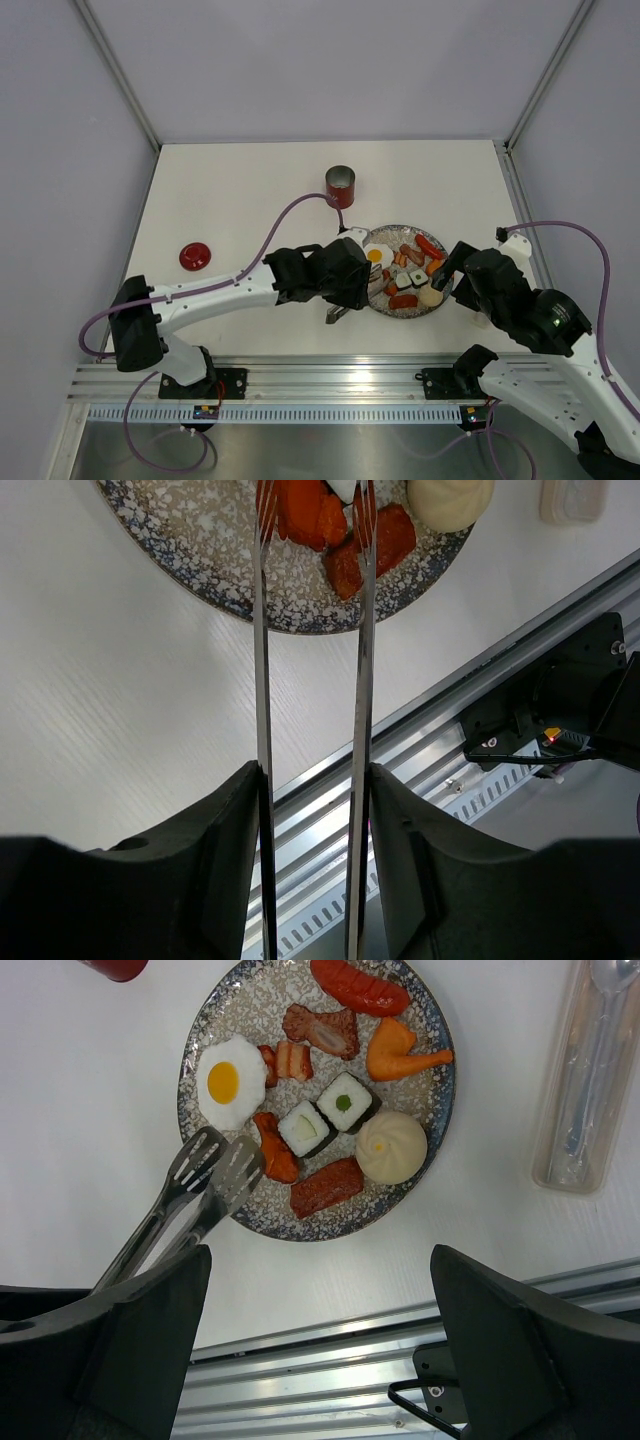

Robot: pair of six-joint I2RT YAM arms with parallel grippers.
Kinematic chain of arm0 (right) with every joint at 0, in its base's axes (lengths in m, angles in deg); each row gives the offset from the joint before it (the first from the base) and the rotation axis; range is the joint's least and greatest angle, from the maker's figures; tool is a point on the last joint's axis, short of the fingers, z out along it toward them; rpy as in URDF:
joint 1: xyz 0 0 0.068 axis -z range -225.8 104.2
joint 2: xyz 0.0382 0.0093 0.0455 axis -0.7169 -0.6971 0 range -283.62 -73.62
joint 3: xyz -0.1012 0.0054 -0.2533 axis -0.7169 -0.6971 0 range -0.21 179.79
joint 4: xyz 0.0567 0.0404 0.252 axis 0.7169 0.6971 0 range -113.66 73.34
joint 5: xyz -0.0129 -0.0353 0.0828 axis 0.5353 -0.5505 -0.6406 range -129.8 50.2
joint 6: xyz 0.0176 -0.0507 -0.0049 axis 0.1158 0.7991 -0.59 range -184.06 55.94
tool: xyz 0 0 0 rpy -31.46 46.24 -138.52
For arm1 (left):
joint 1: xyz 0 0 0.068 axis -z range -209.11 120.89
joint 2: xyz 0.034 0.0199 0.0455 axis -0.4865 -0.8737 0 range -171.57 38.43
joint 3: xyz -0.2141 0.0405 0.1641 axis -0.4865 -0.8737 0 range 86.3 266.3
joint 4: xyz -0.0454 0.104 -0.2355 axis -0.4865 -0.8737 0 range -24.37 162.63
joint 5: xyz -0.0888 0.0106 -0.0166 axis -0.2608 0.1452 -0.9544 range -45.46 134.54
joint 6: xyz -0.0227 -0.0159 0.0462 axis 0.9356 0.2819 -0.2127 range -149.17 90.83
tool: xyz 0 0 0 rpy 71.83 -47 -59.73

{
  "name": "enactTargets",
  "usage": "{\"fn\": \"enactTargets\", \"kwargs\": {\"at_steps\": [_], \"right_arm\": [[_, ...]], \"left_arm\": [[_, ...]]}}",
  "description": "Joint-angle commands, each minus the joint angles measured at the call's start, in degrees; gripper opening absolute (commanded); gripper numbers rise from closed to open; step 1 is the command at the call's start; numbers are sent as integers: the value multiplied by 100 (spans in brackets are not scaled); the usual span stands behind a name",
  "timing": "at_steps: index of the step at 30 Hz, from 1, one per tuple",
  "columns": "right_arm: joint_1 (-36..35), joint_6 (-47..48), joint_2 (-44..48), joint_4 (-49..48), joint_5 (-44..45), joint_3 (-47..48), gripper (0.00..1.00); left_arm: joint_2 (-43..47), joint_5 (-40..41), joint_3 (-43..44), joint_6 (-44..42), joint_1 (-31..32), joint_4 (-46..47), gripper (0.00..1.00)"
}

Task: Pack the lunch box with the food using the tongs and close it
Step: Pick up the fake food from the plate.

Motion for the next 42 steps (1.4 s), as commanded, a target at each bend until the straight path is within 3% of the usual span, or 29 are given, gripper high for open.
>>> {"fn": "enactTargets", "kwargs": {"at_steps": [1,9,20,30,42], "right_arm": [[-37,-55,-56,-74,73,99,99],[-37,-55,-65,-145,29,63,100],[-37,-90,-65,-180,-24,28,100],[-37,-81,-65,-162,-24,20,99],[-46,-90,-21,-171,-24,-15,99]], "left_arm": [[48,0,-128,129,30,464,49],[-66,-96,-146,33,47,518,56],[-312,-237,-75,24,74,588,56],[-699,113,109,103,232,456,54],[-471,588,417,121,399,-106,30]]}}
